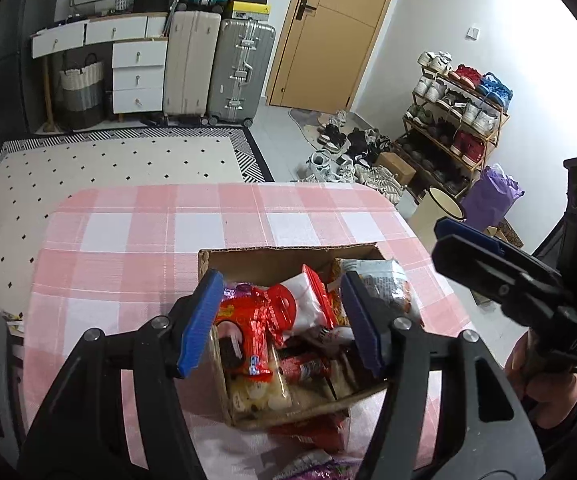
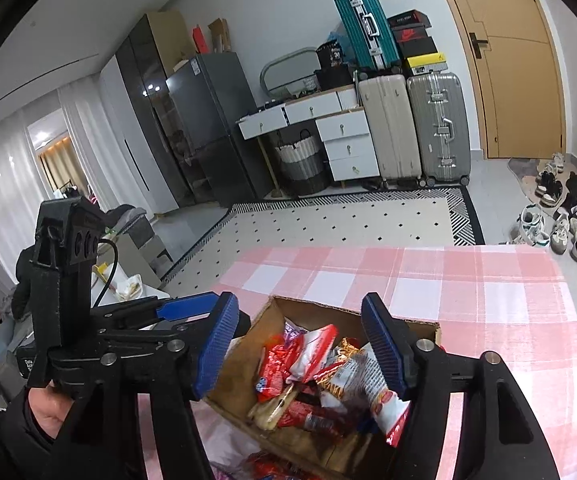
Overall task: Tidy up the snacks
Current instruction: 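Lower both packs into the box and open both grippers, then withdraw both grippers from the box toward the purple candy bag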
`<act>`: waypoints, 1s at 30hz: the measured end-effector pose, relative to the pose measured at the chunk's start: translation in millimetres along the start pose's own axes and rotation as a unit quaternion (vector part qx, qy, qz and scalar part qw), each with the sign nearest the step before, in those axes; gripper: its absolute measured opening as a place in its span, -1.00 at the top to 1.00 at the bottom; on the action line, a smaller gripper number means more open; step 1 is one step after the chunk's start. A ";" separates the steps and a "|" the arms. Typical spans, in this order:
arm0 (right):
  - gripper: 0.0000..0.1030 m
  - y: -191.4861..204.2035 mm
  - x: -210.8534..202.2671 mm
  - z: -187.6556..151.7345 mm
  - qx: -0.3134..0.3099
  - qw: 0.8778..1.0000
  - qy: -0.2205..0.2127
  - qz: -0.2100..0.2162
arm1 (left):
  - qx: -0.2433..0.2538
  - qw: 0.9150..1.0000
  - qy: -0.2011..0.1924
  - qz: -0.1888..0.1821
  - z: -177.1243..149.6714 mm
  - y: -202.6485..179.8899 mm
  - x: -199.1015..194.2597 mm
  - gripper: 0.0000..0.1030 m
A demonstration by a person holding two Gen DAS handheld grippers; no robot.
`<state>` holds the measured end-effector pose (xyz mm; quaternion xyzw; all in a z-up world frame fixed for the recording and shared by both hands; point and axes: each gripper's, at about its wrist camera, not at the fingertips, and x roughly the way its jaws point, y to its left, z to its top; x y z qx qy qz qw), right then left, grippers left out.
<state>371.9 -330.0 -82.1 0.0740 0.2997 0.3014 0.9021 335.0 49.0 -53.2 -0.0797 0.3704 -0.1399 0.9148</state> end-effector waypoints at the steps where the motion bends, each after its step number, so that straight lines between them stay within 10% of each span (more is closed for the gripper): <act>1: -0.34 1.6 -5.2 -0.5 -0.001 1.000 -0.003 0.000 | 0.003 1.000 -0.003 0.003 -2.2 -2.6 -6.7 -0.26; 17: -0.81 34.8 -97.6 -38.1 -0.015 0.997 -0.071 0.012 | 0.037 0.994 -0.081 0.057 -72.4 -44.8 -103.1 -0.59; 22: -0.89 39.2 -116.8 -53.4 -0.007 0.997 -0.078 0.016 | 0.015 0.992 -0.098 0.079 -89.8 -39.8 -125.5 -0.99; 30: -0.95 49.6 -141.6 -85.5 -0.012 0.997 -0.077 0.012 | -0.003 0.992 -0.106 0.075 -118.9 -29.4 -144.1 -0.98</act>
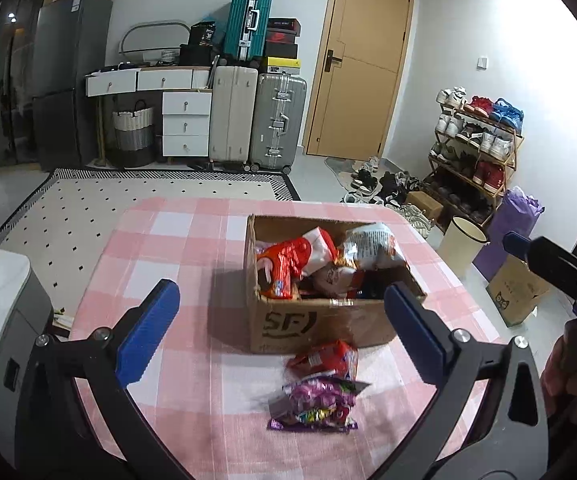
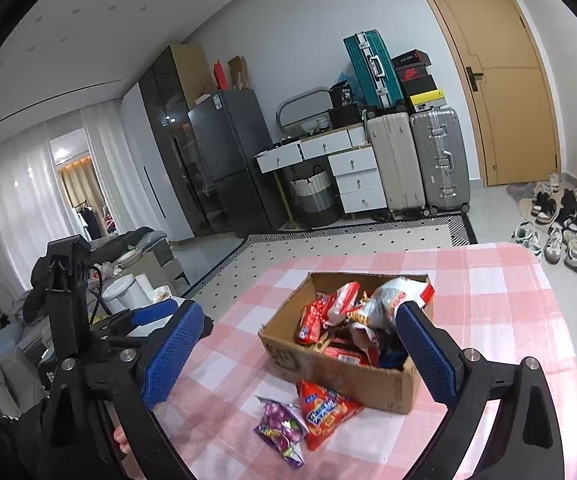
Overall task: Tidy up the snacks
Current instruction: 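Withdraw both grippers from the box toward the purple candy bag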
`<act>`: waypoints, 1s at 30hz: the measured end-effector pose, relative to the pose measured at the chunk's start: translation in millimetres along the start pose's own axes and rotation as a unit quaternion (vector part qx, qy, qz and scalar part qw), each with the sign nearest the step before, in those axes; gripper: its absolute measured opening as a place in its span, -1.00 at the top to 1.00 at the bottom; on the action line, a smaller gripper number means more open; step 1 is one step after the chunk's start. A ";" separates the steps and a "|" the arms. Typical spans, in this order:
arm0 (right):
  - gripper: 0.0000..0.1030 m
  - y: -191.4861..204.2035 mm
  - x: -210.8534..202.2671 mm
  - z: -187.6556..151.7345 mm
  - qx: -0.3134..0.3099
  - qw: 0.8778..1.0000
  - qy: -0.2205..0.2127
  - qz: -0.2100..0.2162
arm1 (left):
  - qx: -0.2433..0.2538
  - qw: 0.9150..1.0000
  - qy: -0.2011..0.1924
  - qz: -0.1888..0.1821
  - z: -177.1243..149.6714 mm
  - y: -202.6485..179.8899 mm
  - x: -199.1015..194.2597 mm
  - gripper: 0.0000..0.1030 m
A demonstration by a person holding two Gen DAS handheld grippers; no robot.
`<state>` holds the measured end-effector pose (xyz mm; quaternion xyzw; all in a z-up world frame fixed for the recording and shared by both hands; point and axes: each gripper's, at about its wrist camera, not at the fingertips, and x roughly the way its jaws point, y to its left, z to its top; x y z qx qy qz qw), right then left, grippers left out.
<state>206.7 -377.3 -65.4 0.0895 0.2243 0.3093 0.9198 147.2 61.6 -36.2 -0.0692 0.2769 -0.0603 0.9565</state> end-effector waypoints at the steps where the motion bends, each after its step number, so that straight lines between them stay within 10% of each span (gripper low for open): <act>1: -0.96 0.0 -1.8 -3.1 -0.002 1.000 -0.001 -0.001 | -0.002 1.000 -0.001 -0.002 -6.3 1.5 -2.7 -0.98; 30: -0.99 -25.3 -16.2 -87.0 0.047 0.999 0.015 -0.001 | -0.002 0.996 0.083 -0.030 -124.3 -16.1 59.9 -0.98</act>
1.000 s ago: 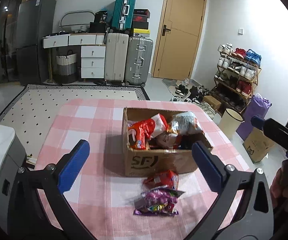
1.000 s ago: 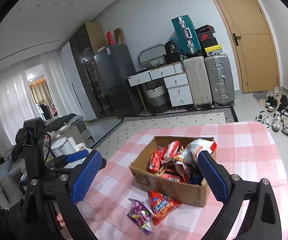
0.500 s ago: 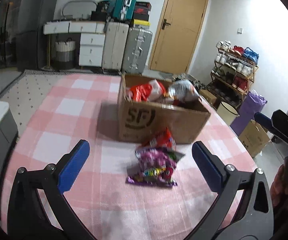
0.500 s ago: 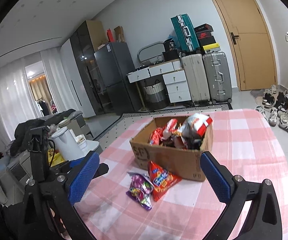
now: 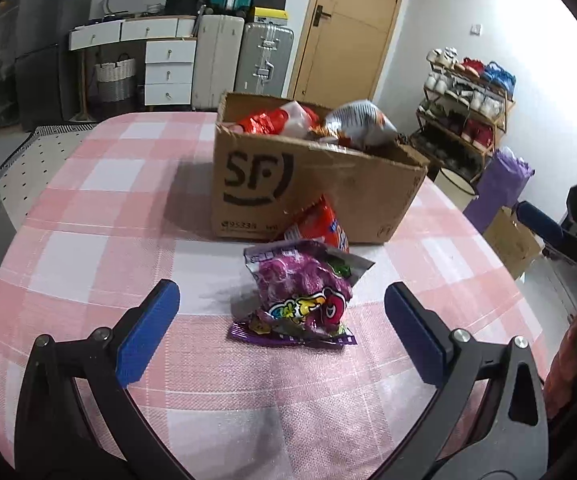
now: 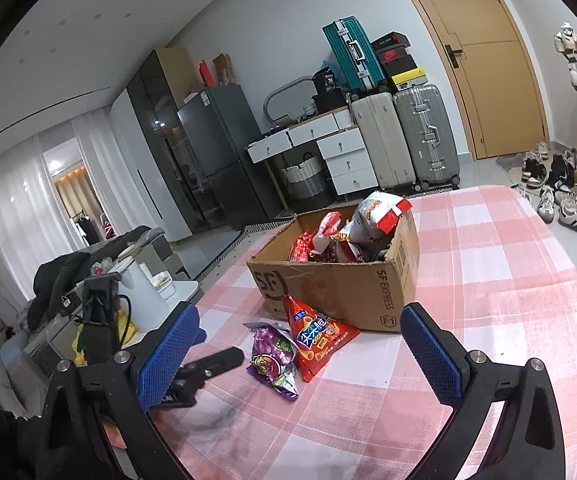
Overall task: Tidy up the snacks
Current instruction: 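Withdraw both grippers from the box toward the purple candy bag, then grasp the purple candy bag with the left gripper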
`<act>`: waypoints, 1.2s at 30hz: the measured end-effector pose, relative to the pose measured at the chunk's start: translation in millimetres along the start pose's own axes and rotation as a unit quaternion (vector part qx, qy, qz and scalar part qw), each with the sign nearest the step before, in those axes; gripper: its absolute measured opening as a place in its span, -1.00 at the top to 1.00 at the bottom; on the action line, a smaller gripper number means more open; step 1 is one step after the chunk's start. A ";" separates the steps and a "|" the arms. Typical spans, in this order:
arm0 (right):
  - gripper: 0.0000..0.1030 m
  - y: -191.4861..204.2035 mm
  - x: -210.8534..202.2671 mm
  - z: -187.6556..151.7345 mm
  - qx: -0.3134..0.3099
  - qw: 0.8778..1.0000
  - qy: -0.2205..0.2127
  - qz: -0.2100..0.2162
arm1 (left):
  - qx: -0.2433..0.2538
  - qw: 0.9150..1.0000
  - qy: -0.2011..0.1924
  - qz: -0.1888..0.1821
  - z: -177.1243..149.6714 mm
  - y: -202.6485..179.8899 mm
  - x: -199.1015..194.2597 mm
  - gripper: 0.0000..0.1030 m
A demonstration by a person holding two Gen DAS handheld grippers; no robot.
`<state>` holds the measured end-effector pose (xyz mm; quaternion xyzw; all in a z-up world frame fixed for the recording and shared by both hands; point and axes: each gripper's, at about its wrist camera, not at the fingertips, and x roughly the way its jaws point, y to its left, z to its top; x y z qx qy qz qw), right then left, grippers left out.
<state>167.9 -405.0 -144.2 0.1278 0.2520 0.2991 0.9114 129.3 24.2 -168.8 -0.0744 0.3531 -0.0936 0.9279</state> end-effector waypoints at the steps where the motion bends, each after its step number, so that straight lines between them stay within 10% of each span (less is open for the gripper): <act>1: -0.99 -0.7 0.7 -0.6 0.001 1.000 0.002 0.000 | 0.001 1.000 0.002 0.000 -0.9 -0.9 1.9 -0.98; 15: -0.99 -22.2 22.2 -16.3 0.025 0.999 0.033 0.008 | -0.006 0.998 0.063 -0.011 4.0 2.9 59.0 -0.96; 28: -0.99 -28.5 24.5 -22.2 0.036 0.999 0.041 0.004 | -0.037 0.992 0.095 -0.074 14.6 13.2 87.8 0.10; 36: -0.99 -27.1 24.6 -23.2 0.038 0.998 0.044 0.001 | -0.044 0.991 0.098 -0.079 19.9 19.4 92.4 0.27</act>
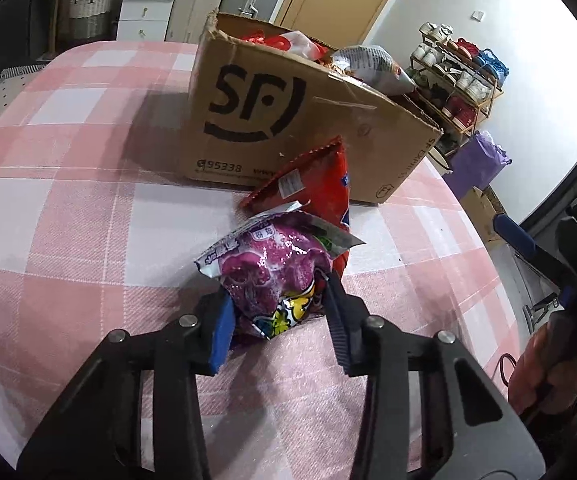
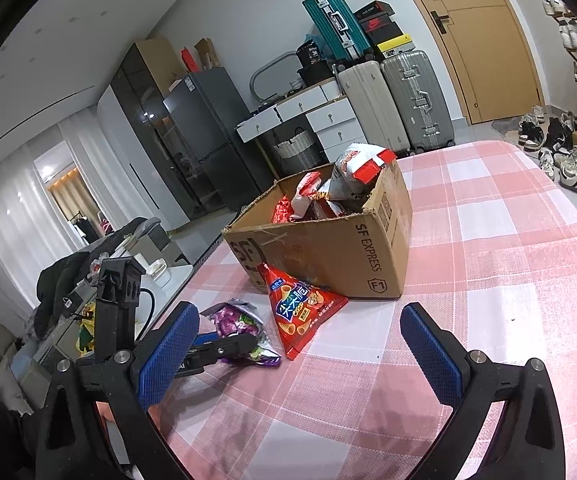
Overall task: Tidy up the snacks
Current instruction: 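Grasp the purple candy bag with the left gripper, then grasp the red chip bag with the right gripper while the left gripper holds the purple bag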
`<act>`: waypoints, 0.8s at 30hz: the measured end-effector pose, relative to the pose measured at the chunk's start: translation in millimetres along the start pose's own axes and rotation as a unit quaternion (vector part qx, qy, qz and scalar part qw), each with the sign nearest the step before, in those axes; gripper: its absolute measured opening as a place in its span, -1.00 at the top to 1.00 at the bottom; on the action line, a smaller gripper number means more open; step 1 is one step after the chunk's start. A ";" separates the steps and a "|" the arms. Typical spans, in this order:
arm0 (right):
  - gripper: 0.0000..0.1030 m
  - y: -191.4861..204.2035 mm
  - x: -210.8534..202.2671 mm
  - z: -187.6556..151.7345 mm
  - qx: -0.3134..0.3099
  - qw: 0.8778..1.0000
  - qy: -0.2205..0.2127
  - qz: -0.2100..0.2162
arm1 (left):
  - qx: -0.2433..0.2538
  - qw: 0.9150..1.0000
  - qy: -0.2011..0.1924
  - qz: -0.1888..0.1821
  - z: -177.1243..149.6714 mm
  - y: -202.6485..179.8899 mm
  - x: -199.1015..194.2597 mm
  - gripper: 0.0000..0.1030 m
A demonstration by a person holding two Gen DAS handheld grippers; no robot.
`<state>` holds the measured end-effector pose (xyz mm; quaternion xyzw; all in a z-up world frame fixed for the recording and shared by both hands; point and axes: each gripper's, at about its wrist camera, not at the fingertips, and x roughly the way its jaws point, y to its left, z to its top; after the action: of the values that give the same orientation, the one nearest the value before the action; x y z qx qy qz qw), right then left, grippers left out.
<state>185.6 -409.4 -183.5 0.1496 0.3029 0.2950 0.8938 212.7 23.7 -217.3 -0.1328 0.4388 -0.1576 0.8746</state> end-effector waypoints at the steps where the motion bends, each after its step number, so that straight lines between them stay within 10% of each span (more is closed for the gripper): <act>1: -0.99 0.1 -0.2 0.3 0.000 1.000 -0.001 -0.001 | 0.001 1.000 0.002 0.000 -1.2 0.0 -0.9 0.28; 24: -0.99 11.6 24.8 0.3 -0.029 0.998 0.042 -0.036 | 0.000 0.999 -0.052 0.011 -35.1 22.2 -89.7 0.28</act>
<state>196.6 -385.0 -189.4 0.1004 0.3365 0.2774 0.8943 137.1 75.8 -180.8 -0.1359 0.3940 -0.1406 0.8981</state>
